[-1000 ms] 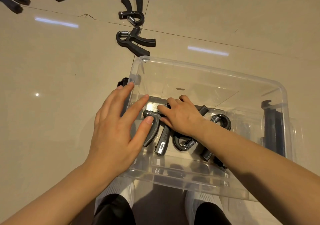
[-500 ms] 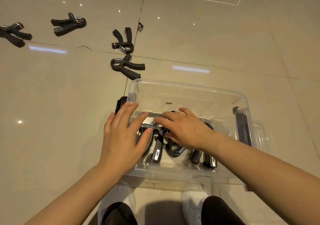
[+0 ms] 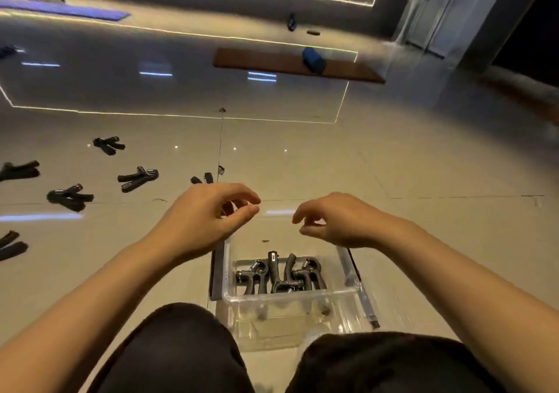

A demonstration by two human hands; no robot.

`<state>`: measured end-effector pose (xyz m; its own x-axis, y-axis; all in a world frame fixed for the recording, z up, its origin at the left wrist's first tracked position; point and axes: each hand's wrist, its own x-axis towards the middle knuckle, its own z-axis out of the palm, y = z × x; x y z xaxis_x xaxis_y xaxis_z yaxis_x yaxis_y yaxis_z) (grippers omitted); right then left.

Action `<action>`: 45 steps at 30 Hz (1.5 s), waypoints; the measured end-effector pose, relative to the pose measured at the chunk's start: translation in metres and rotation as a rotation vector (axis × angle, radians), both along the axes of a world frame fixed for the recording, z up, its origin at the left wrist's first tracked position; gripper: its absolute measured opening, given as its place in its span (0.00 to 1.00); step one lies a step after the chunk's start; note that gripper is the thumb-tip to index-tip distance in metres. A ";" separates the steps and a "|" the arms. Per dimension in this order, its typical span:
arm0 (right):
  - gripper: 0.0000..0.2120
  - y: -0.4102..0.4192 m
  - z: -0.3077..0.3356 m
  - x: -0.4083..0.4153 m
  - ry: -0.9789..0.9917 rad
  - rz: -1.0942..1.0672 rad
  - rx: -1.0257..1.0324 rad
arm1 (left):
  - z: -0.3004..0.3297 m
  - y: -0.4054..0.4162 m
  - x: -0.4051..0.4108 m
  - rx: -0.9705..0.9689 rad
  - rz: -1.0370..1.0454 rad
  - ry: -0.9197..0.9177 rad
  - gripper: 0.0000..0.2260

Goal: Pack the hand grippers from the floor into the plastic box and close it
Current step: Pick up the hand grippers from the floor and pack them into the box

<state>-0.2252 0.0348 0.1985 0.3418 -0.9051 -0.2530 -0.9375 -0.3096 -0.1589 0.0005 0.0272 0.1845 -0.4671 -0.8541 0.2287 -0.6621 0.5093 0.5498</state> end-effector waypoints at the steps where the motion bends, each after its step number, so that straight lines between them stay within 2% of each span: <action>1: 0.15 0.013 0.014 0.006 -0.050 -0.014 0.015 | 0.012 0.011 0.001 -0.014 0.003 0.011 0.13; 4: 0.15 0.057 0.042 0.028 -0.290 -0.066 -0.064 | 0.026 0.042 0.003 -0.020 0.030 0.094 0.15; 6: 0.12 0.086 0.044 0.040 -0.492 -0.139 -0.180 | 0.019 0.062 0.008 0.014 0.068 0.178 0.10; 8: 0.10 0.108 0.034 0.047 -0.565 -0.205 -0.270 | 0.005 0.078 0.017 0.043 0.132 0.155 0.07; 10: 0.08 0.117 0.021 0.047 -0.459 -0.242 -0.292 | -0.005 0.087 0.030 -0.002 0.205 0.039 0.07; 12: 0.07 0.117 0.014 0.046 -0.373 -0.283 -0.276 | -0.007 0.094 0.044 -0.023 0.250 0.030 0.07; 16: 0.07 0.108 0.014 0.052 -0.499 -0.329 -0.253 | -0.003 0.104 0.075 -0.010 0.346 -0.062 0.07; 21: 0.07 0.099 0.017 0.052 -0.466 -0.341 -0.314 | 0.013 0.115 0.109 0.002 0.407 -0.055 0.07; 24: 0.07 0.095 0.022 0.055 -0.452 -0.338 -0.357 | 0.030 0.125 0.115 -0.002 0.372 -0.010 0.07; 27: 0.11 0.093 0.023 0.069 -0.419 -0.274 -0.313 | 0.049 0.130 0.105 0.028 0.268 -0.023 0.08; 32: 0.25 0.084 0.029 0.111 -0.322 -0.069 -0.240 | 0.063 0.106 0.107 -0.032 0.247 -0.024 0.10; 36: 0.27 0.062 0.028 0.138 -0.463 0.017 -0.091 | 0.039 0.072 0.152 -0.080 0.355 -0.134 0.11; 37: 0.27 0.051 0.024 0.145 -0.439 0.022 -0.061 | 0.031 0.065 0.167 -0.086 0.375 -0.241 0.12; 39: 0.28 0.027 0.014 0.162 -0.252 0.045 -0.064 | 0.023 0.055 0.195 -0.076 0.373 -0.430 0.15; 40: 0.28 0.016 0.010 0.173 -0.166 0.068 -0.064 | 0.024 0.052 0.208 -0.042 0.374 -0.421 0.16; 42: 0.28 0.003 0.002 0.196 -0.132 0.100 0.003 | 0.030 0.048 0.229 0.036 0.411 -0.310 0.19; 45: 0.28 -0.011 -0.011 0.227 -0.189 0.169 0.138 | 0.030 0.038 0.262 0.032 0.428 -0.409 0.14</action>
<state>0.0020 0.0241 0.1876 0.5378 -0.7925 -0.2876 -0.8241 -0.4222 -0.3775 0.2622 0.0648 0.2142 -0.1241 -0.9896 0.0735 -0.9663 0.1373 0.2178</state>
